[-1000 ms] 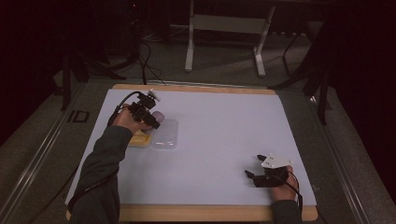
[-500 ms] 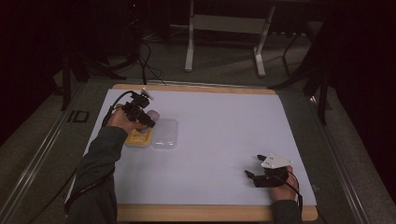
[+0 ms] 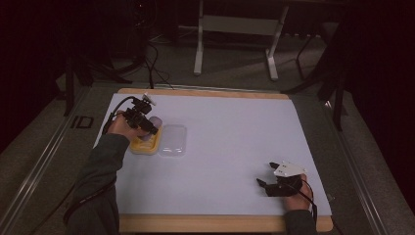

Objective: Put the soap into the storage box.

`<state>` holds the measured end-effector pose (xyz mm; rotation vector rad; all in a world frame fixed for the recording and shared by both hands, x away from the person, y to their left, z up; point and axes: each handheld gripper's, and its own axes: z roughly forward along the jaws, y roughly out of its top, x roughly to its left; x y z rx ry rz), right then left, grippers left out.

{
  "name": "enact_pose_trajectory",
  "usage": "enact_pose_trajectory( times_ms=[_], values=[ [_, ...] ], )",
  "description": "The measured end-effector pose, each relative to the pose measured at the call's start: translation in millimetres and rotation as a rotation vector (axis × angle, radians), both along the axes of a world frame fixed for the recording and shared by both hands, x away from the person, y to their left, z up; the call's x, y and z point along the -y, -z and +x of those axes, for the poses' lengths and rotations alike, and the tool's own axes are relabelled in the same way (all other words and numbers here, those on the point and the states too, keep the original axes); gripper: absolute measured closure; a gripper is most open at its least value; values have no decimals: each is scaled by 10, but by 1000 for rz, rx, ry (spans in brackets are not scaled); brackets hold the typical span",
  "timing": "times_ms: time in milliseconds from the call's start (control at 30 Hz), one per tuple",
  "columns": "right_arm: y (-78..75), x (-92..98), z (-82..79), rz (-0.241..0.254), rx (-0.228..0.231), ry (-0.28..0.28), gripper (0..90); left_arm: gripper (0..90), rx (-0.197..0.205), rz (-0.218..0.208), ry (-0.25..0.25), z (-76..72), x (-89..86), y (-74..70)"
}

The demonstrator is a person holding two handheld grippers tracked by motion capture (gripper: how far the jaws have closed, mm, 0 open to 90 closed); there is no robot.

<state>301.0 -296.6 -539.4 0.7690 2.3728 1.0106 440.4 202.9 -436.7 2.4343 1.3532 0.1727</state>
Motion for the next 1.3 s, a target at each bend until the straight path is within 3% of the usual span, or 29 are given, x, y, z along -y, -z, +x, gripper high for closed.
enact_pose_trajectory(
  times_ms=[700, 1300],
  values=[
    [0, -2, -3, -2, 4, 1, 197, 499, -24, -22, -82, 14, -89, 170],
    [0, 0, 1, 0, 0, 0, 197, 499, -22, -20, -130, 25, -32, 245]
  ],
)
